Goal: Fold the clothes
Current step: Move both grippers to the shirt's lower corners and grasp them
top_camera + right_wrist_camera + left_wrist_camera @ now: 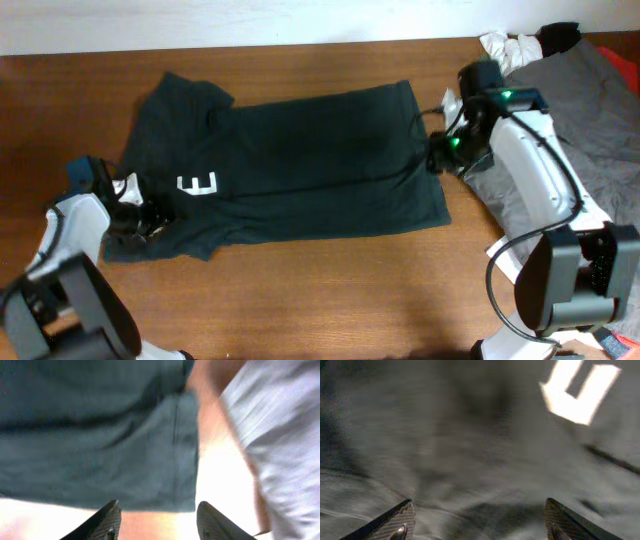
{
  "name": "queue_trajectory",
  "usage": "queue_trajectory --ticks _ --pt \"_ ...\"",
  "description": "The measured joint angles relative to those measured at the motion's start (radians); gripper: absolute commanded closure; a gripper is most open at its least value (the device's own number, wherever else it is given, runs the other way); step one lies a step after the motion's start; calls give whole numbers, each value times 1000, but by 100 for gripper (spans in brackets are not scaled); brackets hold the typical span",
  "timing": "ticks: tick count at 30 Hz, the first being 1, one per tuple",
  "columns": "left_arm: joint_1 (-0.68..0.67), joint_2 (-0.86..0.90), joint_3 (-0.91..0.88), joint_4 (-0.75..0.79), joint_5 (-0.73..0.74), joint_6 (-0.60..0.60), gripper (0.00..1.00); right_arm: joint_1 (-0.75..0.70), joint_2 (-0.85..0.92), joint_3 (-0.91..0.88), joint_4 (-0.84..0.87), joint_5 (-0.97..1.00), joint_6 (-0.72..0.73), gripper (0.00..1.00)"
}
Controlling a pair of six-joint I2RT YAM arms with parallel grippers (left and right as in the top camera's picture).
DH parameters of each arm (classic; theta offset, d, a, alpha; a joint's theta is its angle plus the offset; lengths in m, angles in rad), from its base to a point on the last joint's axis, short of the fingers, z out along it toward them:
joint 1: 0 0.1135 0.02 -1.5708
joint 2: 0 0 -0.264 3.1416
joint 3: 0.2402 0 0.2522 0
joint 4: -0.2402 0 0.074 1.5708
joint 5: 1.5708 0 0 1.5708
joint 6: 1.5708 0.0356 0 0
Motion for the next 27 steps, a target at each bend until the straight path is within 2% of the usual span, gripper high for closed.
queue_trajectory --ticks 2,3,6,12,13,23,27 --pt "-46 -71 0 5 -13 11 13 10 6 -48 7 -5 2 46" --pt "-72 -106 0 5 -31 14 8 13 9 -66 10 -7 3 46" --pt "-145 -182 0 3 -109 11 9 15 11 -125 34 -12 4 46" --pt "-214 -229 0 -32 -180 11 11 15 12 -234 128 -15 5 46" --pt "-224 -229 -1 -35 -186 11 16 15 12 -260 161 -16 5 46" --pt "-371 -216 -52 -32 -206 11 18 15 12 -391 304 -11 5 46" --pt "-382 -163 -84 -23 -218 14 28 15 12 -394 310 -7 5 46"
